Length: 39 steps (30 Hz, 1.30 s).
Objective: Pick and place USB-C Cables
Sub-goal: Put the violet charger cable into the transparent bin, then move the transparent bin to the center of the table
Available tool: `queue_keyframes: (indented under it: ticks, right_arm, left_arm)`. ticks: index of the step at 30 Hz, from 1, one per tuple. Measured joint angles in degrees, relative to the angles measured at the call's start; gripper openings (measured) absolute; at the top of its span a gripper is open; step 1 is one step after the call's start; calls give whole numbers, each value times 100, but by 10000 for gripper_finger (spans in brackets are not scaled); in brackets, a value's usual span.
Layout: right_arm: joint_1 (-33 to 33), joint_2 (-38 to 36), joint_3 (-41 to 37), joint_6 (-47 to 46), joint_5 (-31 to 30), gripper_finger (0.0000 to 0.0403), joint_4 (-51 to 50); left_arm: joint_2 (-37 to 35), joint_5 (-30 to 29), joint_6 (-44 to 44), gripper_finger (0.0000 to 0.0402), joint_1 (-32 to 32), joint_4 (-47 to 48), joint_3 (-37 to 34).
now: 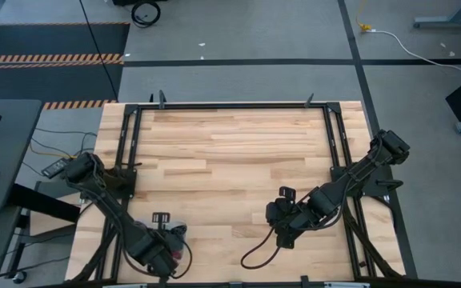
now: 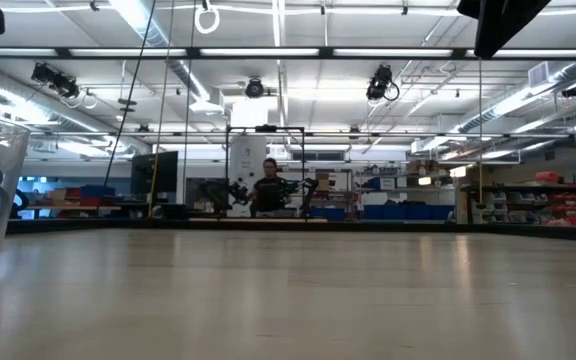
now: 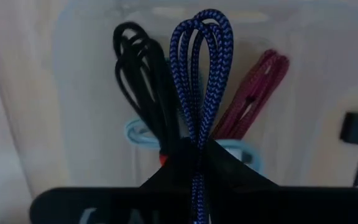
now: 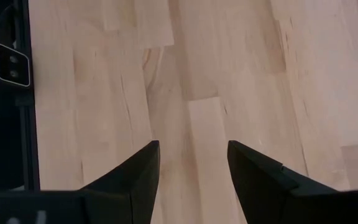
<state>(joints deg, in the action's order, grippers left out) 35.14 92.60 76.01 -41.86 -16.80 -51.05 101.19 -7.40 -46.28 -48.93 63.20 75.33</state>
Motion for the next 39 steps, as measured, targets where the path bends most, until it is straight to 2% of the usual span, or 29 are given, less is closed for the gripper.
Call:
queue_keyframes:
  ticks: [4, 11, 17, 22, 28, 31, 34, 39]
  right_arm:
    - [0, 0, 0, -18, 0, 195, 3]
    - [0, 0, 0, 52, 0, 195, 268]
    - [-13, 0, 0, 623, 2, 195, 920]
    - [-118, 0, 0, 1478, 25, 195, 1743]
    - [-196, 0, 0, 2731, 181, 195, 2292]
    - [-252, 5, 0, 3195, 192, 195, 2339]
    - [-361, 20, 0, 3490, 204, 195, 2547]
    - [-644, 20, 0, 4094, 552, 195, 3162]
  left_arm:
    - [0, 9, 14, 41, 2, -224, 0]
    - [0, -283, 13, 124, -49, -254, 0]
    - [0, -329, 3, 182, -43, -133, 0]
    - [-81, -157, -149, 191, -170, -32, 0]
    - [-426, -330, -541, 167, -421, 9, 2]
    - [-692, -851, -955, 155, -613, 7, 2]
    - [-928, -1731, -1323, 146, -893, -53, 4]
    - [-1273, -3313, -1801, 142, -1308, -150, 7]
